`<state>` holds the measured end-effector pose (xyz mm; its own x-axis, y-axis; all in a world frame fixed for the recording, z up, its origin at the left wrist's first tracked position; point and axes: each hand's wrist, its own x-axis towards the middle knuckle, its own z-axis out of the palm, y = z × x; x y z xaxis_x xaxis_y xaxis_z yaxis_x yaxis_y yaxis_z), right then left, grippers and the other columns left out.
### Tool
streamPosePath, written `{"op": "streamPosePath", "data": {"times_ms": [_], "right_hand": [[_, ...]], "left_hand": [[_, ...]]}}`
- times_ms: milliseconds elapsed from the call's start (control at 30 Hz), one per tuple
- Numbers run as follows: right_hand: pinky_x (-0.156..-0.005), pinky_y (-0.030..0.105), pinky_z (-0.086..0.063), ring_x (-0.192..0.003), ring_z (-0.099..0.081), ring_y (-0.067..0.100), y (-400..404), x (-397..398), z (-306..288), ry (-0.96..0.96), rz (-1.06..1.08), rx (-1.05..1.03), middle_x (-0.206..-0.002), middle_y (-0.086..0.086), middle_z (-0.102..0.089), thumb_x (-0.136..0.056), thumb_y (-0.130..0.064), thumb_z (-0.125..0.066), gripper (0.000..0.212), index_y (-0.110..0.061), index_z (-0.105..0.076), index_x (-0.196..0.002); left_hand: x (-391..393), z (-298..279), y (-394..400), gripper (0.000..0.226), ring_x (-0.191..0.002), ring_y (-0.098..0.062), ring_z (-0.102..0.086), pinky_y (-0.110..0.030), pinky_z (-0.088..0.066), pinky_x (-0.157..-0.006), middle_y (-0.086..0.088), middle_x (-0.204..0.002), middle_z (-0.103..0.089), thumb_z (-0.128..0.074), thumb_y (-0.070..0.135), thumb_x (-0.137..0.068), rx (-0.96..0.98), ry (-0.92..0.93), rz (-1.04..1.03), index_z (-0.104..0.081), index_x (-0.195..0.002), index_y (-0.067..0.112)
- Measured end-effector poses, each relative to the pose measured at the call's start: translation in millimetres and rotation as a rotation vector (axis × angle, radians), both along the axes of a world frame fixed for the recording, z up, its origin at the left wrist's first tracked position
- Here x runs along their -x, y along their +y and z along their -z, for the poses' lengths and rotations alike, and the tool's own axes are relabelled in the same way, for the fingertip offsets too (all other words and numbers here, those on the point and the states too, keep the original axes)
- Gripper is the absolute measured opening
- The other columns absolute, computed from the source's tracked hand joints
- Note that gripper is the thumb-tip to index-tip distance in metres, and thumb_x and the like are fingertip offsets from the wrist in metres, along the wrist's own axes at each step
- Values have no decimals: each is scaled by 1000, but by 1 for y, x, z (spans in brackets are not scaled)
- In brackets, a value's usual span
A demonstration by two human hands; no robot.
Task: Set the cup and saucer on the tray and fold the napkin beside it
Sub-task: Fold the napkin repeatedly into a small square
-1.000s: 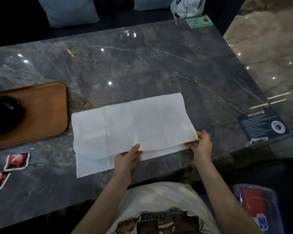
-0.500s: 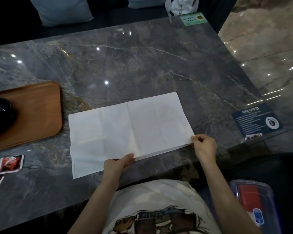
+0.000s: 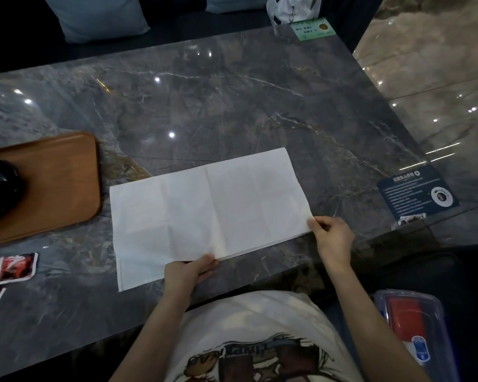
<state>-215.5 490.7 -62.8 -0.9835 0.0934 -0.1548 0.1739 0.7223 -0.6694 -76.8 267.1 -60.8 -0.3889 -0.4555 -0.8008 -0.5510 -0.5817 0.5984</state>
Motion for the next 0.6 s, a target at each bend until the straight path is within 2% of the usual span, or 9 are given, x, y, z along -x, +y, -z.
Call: {"op": "streamPosePath", "data": {"times_ms": [100,167,300,433,500,600], "right_hand": [[-79,23,-37,-81,-51,14,-3,-6,2,40,9,-18,-98,14,-63,-85,-15,-63,17,-3,-69,-96],[-78,22,-37,-81,-50,14,-5,-7,3,53,18,-37,-99,14,-62,-86,-15,-62,16,-3,-68,-95],[-79,22,-36,-82,-48,15,-8,-6,5,50,23,-60,-100,16,-61,-89,-14,-59,17,-1,-67,-96],[-78,23,-35,-81,-47,16,-11,-7,7,54,25,-70,-102,18,-59,-90,-12,-56,17,1,-64,-97],[-79,24,-35,-83,-47,17,-13,-8,9,56,35,-70,-105,19,-56,-91,-10,-53,16,1,-62,-99],[-85,34,-43,-95,-54,30,-19,-14,9,74,53,-68,-114,21,-51,-91,-8,-53,19,1,-56,-108]], "left_hand": [[0,1,2,13,-49,-12,-68,-17,-55,-47,-5,-47,-68,-71,-3,-73,48,-31,-20,-62,-65,-8],[-1,2,5,16,-55,-16,-68,-17,-55,-48,-8,-54,-69,-75,-1,-68,91,-91,-24,-64,-58,-5],[-3,9,6,27,-68,-28,-66,-32,-51,-72,-21,-67,-70,-80,12,-63,172,-188,35,-66,-42,3],[-4,10,5,33,-63,-26,-60,-32,-45,-65,-21,-68,-68,-81,20,-59,218,-243,99,-69,-61,-10],[-3,10,5,33,-59,-25,-59,-32,-44,-63,-17,-62,-66,-81,22,-59,247,-254,123,-69,-58,-9],[-3,10,6,35,-57,-25,-58,-33,-43,-63,-13,-52,-61,-80,25,-61,302,-266,176,-64,-46,-2]]}}
